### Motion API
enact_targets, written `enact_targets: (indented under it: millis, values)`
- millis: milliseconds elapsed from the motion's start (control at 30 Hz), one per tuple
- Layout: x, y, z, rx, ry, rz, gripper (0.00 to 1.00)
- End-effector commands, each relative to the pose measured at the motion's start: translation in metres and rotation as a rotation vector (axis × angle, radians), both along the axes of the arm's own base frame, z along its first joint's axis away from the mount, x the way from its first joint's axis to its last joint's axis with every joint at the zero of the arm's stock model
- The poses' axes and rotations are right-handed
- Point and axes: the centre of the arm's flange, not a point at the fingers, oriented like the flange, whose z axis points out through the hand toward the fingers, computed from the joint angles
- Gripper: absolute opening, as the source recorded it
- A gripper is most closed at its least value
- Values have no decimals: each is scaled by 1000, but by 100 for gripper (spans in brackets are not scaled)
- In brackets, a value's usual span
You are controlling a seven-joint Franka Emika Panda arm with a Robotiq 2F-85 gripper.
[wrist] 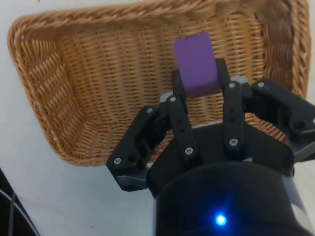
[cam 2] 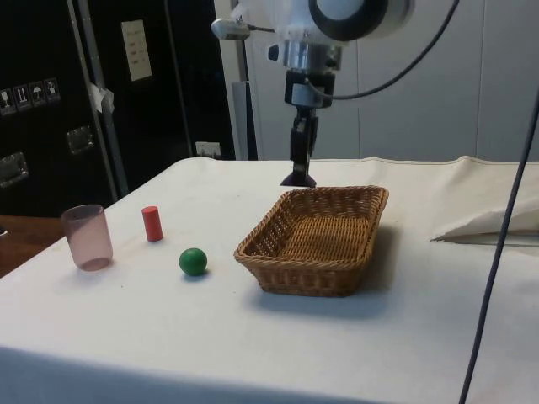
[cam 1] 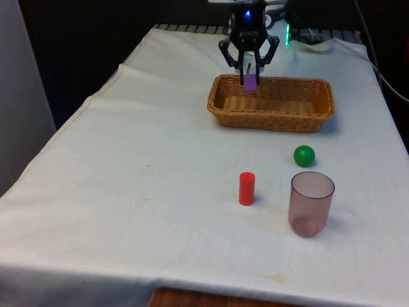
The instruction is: Pick up the triangular block and place it into the basket.
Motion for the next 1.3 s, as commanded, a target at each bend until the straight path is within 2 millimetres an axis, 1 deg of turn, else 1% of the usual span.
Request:
enact_targets:
  millis: [0, 167, 200, 333, 500, 533, 567, 700, 800, 833, 867, 900, 1067, 1100, 1133, 1167, 1200, 1267]
  values:
    - [-2, 3, -3, -9, -9, -4, 33]
    - [-13, 17, -16, -13, -2, 0, 33]
    - [-12, 14, -13, -7, 6, 3, 33]
    - [-19, 26, -27, -15, 9, -2, 33]
    - [-25, 34, -40, -20, 21, -5, 33]
    - [-24, 31, -40, -25, 33, -1, 33]
    - [-27, 36, -42, -21, 24, -6, 33]
    - [-32, 41, -53, -25, 34, -12, 33]
    - [-35, 44, -58, -27, 40, -15, 33]
    - [-34, 39, -61, -39, 52, -11, 33]
    - [-35, 44, -59, -28, 41, -16, 33]
    - [-38, 46, -63, -30, 49, -17, 33]
    - [-41, 48, -71, -34, 65, -24, 33]
    - [-42, 48, -74, -35, 70, -26, 34]
    - [-42, 48, -75, -36, 71, -26, 36]
    - [-42, 44, -79, -49, 84, -22, 40]
    - [-43, 49, -76, -37, 73, -26, 40]
    - [-43, 49, -77, -38, 76, -27, 49]
